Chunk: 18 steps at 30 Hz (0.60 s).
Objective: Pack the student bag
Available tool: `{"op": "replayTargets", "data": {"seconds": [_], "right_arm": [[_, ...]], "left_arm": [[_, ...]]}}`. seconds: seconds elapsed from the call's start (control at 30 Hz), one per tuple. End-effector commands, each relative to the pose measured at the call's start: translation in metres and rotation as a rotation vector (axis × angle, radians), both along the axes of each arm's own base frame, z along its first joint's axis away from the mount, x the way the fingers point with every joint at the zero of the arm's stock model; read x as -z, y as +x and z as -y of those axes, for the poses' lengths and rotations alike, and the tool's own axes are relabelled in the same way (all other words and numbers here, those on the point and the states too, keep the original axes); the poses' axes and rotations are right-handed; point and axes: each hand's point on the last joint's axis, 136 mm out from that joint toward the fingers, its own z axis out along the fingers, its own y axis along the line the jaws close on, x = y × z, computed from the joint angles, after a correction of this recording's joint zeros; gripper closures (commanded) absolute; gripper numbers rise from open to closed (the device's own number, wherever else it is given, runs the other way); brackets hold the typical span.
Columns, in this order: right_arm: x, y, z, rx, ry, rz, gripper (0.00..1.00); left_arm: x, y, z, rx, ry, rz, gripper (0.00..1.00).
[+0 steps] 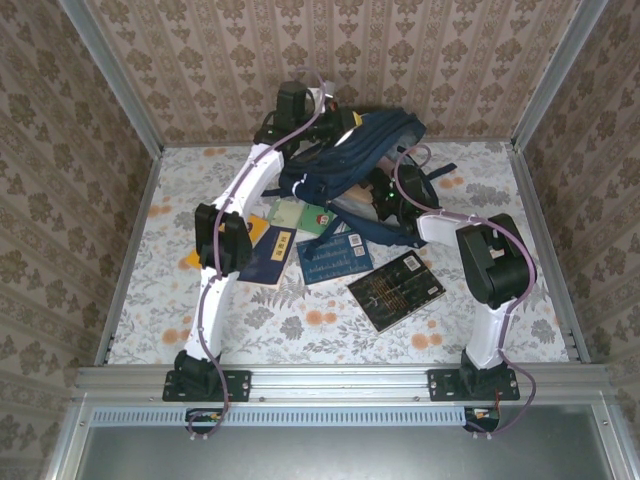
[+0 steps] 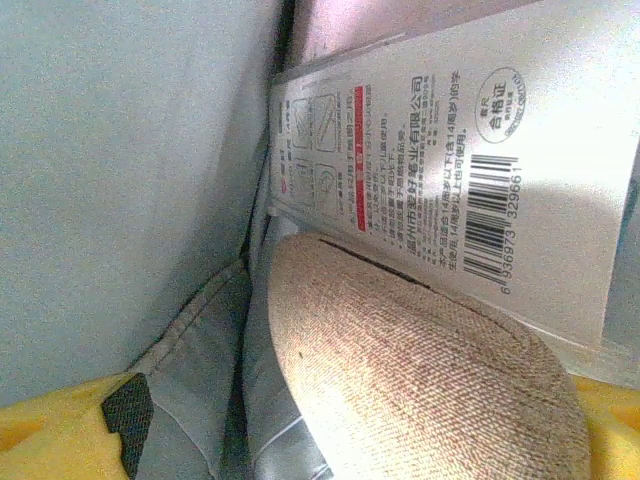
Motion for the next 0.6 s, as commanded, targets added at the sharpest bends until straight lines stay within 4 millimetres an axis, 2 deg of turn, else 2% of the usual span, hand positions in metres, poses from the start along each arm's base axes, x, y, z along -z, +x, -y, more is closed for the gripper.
{"op": "replayTargets", "data": {"seconds": [0.0,0.1,0.17,0.2,0.27,0.33,0.37,0.43,0.57], "right_arm": [[0.008,0.006,-0.035,-0.131,0.108,-0.012,0.21],[-0.003,0.026,-0.072,-0.197,0.234,0.023,0.31],[-0.021,0.04,-0.092,-0.219,0.316,0.078,0.31],[-0.015,0.043,-0.094,-0.214,0.315,0.037,0.3],[0.001,0.038,-0.069,-0.132,0.232,-0.057,0.18],[-0.002,0.022,-0.034,-0.05,0.102,-0.052,0.08],[-0.005,0.016,-0.027,-0.05,0.074,-0.04,0.04],[-0.017,0.01,-0.027,-0.098,0.139,0.008,0.03],[-0.034,0.011,-0.026,-0.101,0.307,0.093,0.0]], "left_arm": [[-0.046,0.011,-0.011,-0.047,-0.072,0.14,1.0],[-0.046,0.01,-0.006,-0.04,-0.088,0.136,1.0],[-0.049,0.011,-0.005,-0.04,-0.111,0.132,1.0],[-0.051,0.012,-0.006,-0.043,-0.119,0.131,1.0],[-0.052,0.013,-0.009,-0.05,-0.122,0.128,1.0],[-0.056,0.013,-0.013,-0.051,-0.125,0.128,1.0],[-0.056,0.012,-0.013,-0.048,-0.124,0.128,1.0],[-0.056,0.013,-0.014,-0.048,-0.126,0.128,1.0],[-0.057,0.016,-0.014,-0.054,-0.148,0.119,1.0]]}}
